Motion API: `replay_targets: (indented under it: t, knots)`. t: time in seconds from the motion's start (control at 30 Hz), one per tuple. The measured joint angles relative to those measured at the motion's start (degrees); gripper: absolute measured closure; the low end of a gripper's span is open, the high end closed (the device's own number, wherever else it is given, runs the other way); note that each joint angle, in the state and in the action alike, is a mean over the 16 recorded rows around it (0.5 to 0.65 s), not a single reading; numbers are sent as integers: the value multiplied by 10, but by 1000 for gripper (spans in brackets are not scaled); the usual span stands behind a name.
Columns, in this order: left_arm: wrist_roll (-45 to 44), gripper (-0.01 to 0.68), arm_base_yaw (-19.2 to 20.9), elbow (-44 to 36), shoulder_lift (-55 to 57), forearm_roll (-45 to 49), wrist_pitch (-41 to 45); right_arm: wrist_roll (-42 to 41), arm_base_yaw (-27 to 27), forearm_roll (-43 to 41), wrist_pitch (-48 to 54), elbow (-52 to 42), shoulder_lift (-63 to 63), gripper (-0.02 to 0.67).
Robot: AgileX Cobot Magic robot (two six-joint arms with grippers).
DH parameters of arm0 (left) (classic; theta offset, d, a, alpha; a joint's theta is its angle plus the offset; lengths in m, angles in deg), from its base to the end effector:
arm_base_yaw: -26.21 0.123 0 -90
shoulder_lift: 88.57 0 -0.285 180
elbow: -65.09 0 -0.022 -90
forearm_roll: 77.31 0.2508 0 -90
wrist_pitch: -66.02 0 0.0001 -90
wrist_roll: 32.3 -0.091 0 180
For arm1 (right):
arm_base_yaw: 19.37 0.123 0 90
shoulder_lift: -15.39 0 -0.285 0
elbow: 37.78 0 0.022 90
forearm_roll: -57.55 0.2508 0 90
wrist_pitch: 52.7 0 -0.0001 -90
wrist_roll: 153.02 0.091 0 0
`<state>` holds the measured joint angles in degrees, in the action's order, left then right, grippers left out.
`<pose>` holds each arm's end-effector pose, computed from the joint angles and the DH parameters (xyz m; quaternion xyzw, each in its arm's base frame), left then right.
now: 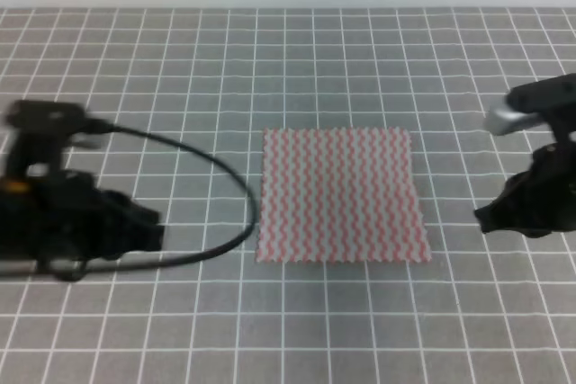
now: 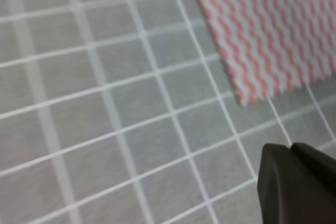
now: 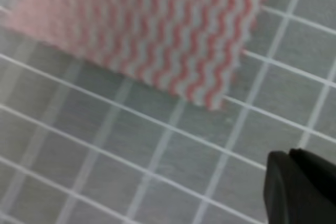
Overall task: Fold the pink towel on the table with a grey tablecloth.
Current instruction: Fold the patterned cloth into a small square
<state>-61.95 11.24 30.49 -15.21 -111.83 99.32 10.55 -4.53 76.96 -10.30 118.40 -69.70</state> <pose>0.2084 -0.0851 0.2770 0.1755 0.9018 -0.1935 0.3443 0.2507 0.0875 0.2699 -0.1683 0.9445 0.1376 0.2461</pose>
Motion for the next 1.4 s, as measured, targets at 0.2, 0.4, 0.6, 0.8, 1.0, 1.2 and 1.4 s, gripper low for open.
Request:
replay_targets:
  t: [0.2, 0.4, 0.6, 0.8, 1.0, 1.2, 1.4]
  knots:
    - [27, 674, -59, 104, 135, 56, 32, 82, 38, -96, 10, 52, -79, 648]
    - [57, 674, -88, 178, 210, 88, 60, 102, 46, -97, -3, 72, -140, 567]
    - [75, 674, -94, 208, 235, 93, 69, 103, 46, -61, -23, 75, -188, 448]
    - [72, 674, -95, 210, 238, 87, 58, 103, 46, -21, -36, 85, -231, 355]
    - [66, 674, -95, 210, 236, 84, 54, 103, 46, 0, -32, 105, -268, 346]
    - [57, 674, -95, 210, 236, 85, 53, 103, 46, 8, -24, 123, -290, 365]
    - [52, 673, -95, 210, 235, 86, 52, 103, 46, 8, -19, 132, -301, 411]
